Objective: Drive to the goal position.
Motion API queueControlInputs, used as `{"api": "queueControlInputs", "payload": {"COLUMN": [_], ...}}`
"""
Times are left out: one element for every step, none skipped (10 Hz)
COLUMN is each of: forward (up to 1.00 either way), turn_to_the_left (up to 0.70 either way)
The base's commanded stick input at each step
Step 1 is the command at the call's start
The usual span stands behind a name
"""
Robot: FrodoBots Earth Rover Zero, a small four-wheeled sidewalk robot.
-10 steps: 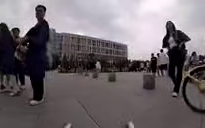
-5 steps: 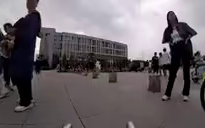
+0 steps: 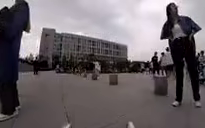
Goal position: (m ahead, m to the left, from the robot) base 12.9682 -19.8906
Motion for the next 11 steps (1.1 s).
{"api": "queueControlInputs", "payload": {"forward": [0.7, 0.7, 0.7, 0.7, 0.7, 0.7, 0.7, 0.7, 0.7, 0.7, 0.7], "turn_to_the_left": [-0.14, -0.14, -0.14, -0.14, -0.14, -0.14, -0.14, -0.14, -0.14, -0.14, -0.14]}}
